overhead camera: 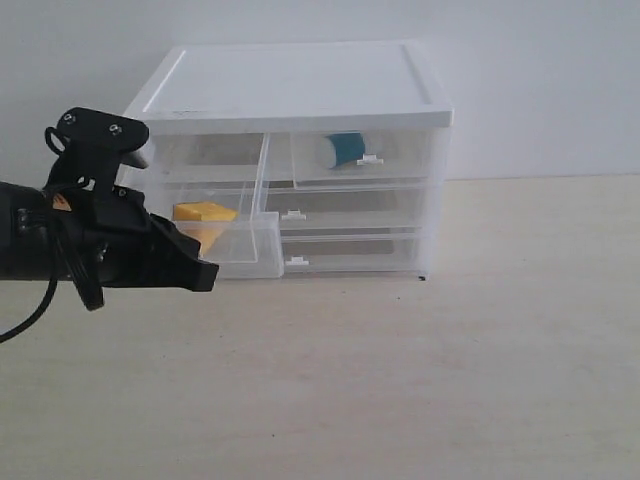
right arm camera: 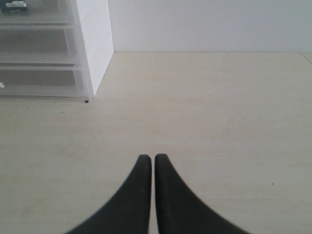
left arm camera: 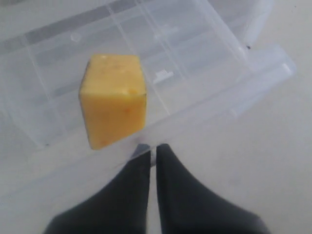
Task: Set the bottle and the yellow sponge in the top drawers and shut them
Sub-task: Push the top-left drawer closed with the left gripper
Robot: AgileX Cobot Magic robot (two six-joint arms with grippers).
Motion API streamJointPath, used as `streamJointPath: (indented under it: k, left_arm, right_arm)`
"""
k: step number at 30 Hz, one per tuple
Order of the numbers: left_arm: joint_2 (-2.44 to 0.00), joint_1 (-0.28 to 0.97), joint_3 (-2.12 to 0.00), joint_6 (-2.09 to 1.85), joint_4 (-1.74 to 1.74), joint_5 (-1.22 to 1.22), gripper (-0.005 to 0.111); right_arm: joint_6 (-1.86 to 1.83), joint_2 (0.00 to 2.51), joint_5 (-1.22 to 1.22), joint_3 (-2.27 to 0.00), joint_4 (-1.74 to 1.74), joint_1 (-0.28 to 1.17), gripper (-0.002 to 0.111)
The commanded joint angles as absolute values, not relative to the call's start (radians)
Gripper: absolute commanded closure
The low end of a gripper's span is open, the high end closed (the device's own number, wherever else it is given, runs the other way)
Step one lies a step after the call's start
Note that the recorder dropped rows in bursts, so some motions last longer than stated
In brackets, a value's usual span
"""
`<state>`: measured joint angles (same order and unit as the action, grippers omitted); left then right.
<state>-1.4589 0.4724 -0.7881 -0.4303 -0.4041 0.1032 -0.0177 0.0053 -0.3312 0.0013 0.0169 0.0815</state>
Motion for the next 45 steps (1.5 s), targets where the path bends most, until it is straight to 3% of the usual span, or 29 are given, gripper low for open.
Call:
streamJointPath:
  k: [1,23,45]
  left_arm:
    - [-1.461,0.471,-0.792,-0.4,-0.403,-0.017,0.103]
    - [-1.634,0.471,-0.98,-0.408,-0.403,-0.134,0.103]
    - [-1.701,0.44,-0.981,-0.494,-0.403,-0.378,0.103]
  right_arm:
    - [-0.02,0.0,-0.323,0.0,0.012,0.079,0.108]
    - [-0.02,0.0,-0.323,0.0,0.012,0.079,0.108]
    - [-0.02,0.0,-0.321,0.0,0.012,0.079,0.108]
